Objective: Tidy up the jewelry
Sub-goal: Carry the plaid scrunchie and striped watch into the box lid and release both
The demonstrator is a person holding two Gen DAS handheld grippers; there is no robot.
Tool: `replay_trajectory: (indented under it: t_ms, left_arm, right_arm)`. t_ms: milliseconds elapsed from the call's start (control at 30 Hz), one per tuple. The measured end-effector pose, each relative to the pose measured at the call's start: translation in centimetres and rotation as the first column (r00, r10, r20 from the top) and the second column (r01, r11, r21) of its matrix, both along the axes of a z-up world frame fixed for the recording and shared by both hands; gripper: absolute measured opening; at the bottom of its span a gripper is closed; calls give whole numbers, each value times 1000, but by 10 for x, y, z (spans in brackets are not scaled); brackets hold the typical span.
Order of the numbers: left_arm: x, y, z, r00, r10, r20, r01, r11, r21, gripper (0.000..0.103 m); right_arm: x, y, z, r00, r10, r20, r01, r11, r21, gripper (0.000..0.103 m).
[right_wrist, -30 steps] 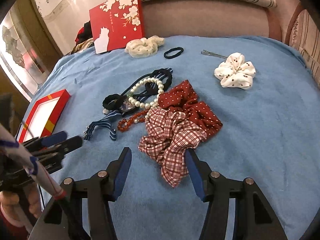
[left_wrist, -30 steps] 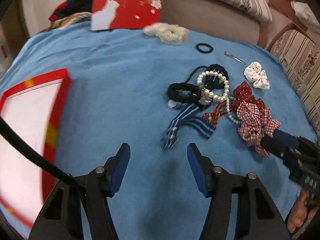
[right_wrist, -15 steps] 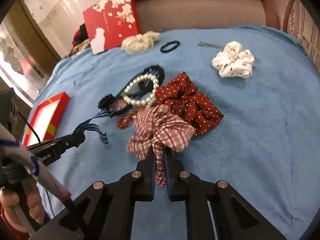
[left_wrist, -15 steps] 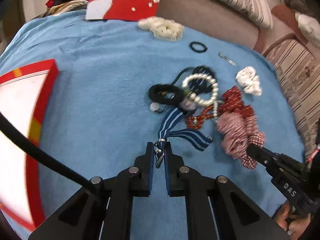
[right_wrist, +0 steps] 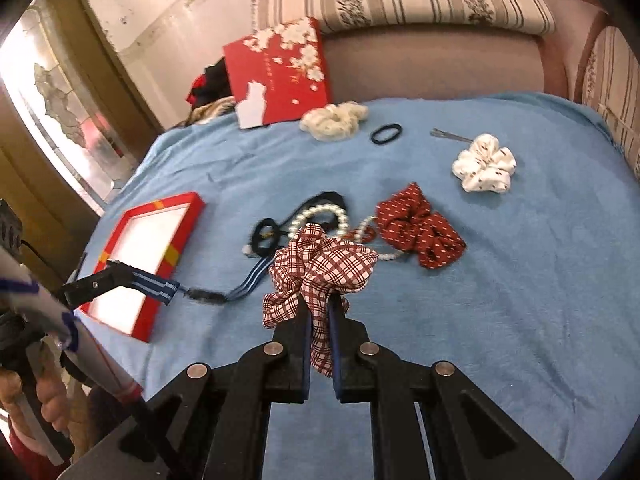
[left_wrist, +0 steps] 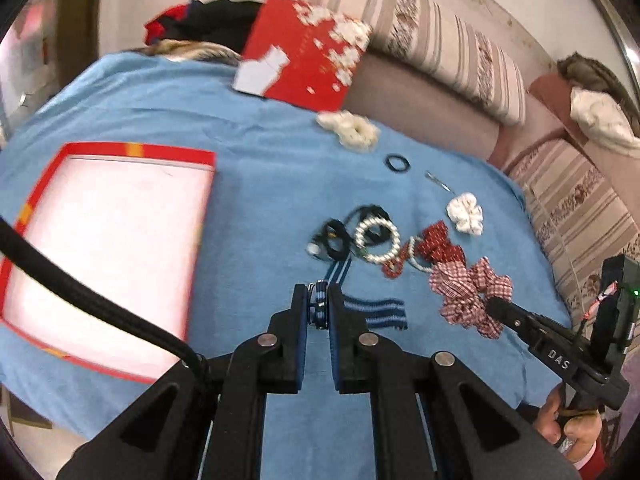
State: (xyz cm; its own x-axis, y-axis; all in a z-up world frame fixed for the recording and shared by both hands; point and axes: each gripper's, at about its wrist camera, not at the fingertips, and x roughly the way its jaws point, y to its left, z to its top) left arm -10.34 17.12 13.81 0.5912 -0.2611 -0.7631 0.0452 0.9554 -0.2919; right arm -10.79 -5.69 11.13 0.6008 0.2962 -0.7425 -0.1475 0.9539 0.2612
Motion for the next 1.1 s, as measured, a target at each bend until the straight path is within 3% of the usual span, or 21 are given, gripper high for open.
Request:
replay_trajectory:
  t_ms: [267,567,667,800,967,1100]
  left_arm:
    - [-5,62,17,988,146,39,-144,988,-49,9]
    - [22,125,59,945,289,152,-268,952,-146,9]
    - [37,144,80,930,304,208,-281,950,-134,9]
    - [67,163,99,923,287,256,-281,958,-58,9]
    - [106,186,83,933,285,220,-293,956,3,9]
    - [132,206,30,944,311,109,-316,948,34,9]
  right_arm:
    - [-5,33,21,997,78,27,-78,997,8,8]
    - [20,102,36,980,200,23,-199,979,-35,8]
    - [37,135,47,969,245,45,-243,969,-38,8]
    - [65,185,60,949,306,78,-304,952,-34,8]
    - [104,249,58,929,357,96,-353,934,-55,9]
    - [125,286,29,924,378,51,-373,923,-92,9]
